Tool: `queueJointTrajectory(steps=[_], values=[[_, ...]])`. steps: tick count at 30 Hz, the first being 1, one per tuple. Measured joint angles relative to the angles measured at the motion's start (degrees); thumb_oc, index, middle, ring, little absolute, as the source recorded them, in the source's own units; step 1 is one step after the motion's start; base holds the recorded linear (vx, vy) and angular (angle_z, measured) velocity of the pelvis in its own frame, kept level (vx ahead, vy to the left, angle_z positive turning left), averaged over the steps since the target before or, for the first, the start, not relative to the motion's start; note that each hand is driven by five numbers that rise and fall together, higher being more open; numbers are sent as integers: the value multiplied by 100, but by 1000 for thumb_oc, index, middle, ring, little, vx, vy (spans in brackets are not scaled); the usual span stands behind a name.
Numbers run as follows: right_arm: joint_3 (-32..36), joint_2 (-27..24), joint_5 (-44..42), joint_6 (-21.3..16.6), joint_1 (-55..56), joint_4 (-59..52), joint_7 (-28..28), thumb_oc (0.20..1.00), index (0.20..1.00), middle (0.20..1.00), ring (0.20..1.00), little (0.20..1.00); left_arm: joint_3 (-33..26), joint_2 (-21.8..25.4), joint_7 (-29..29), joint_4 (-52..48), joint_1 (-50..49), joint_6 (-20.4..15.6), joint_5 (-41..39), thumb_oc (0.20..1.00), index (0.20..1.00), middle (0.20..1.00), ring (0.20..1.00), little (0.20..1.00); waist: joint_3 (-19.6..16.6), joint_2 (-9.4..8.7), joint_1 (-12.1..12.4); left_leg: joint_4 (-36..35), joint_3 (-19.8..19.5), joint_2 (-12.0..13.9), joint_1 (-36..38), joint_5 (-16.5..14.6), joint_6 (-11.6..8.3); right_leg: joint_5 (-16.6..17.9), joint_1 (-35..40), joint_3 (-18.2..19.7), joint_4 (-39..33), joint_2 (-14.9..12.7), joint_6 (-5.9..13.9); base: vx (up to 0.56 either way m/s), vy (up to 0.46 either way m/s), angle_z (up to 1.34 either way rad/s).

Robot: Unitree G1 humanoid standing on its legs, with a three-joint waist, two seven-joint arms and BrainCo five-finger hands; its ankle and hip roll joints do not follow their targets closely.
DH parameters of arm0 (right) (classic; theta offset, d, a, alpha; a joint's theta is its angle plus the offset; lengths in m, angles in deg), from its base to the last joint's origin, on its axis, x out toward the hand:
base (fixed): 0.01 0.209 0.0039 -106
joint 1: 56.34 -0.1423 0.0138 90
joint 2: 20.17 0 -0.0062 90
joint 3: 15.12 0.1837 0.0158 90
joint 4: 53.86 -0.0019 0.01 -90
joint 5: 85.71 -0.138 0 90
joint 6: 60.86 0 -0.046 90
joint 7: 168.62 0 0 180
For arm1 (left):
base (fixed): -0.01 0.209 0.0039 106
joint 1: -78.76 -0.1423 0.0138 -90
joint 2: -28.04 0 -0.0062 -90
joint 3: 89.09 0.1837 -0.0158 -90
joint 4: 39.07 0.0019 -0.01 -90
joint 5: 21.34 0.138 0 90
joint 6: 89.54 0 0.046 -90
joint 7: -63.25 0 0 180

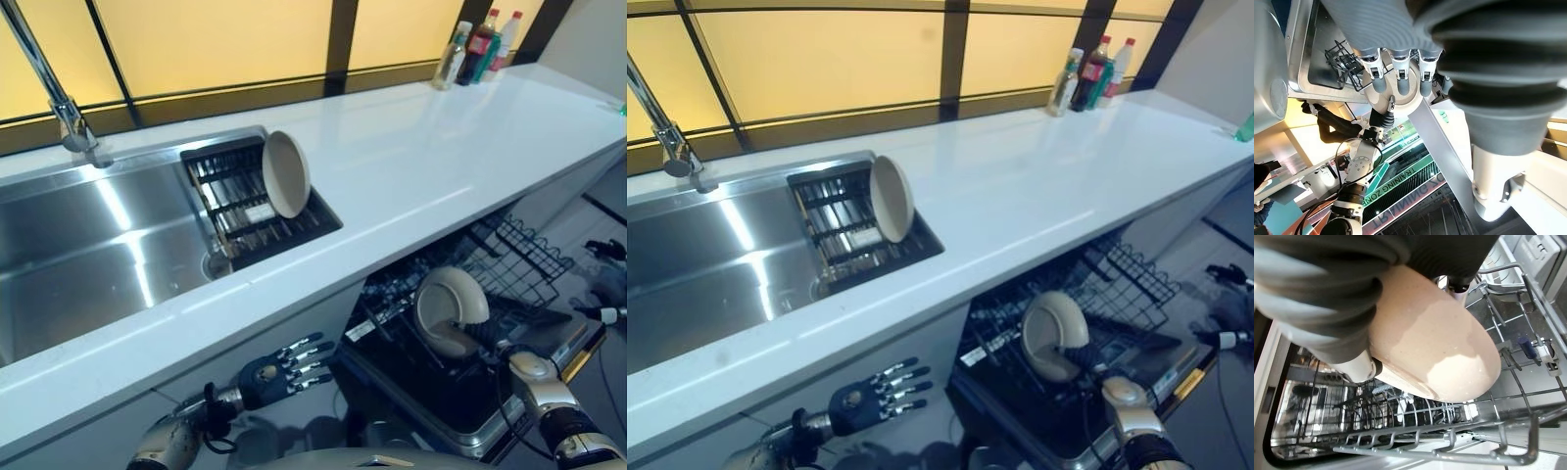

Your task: Pick up plates and place into dishwasher.

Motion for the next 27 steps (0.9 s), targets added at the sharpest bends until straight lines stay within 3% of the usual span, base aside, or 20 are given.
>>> queueJointTrajectory(steps=[8,12,17,27], values=[[-382,21,216,-117,-264,572,-59,200,200,200,200,200,3,122,25,0,10,129,51,1000,1000,1000,1000,1000,27,9,125,123,16,21,-17,-34,8,-67,31,-45,81,-44,26,31,-18,7],[-455,24,911,-238,-358,652,22,200,200,200,200,200,2,124,24,0,30,162,51,1000,1000,1000,1000,1000,47,32,147,200,7,22,-29,-79,24,-94,37,-46,138,-55,36,10,-5,0],[-826,42,1473,-227,-686,1308,144,200,200,200,200,200,8,141,26,0,34,263,51,1000,1000,1000,1000,1000,67,54,256,248,-33,16,-31,-102,29,-130,59,-86,186,-75,46,25,-35,4],[-831,65,1908,-31,-1064,1654,301,200,200,200,200,200,27,260,28,-9,232,441,51,1000,1000,1000,1000,1000,119,90,458,488,-54,56,-151,-202,59,-182,130,-197,242,-119,94,6,-17,9]])
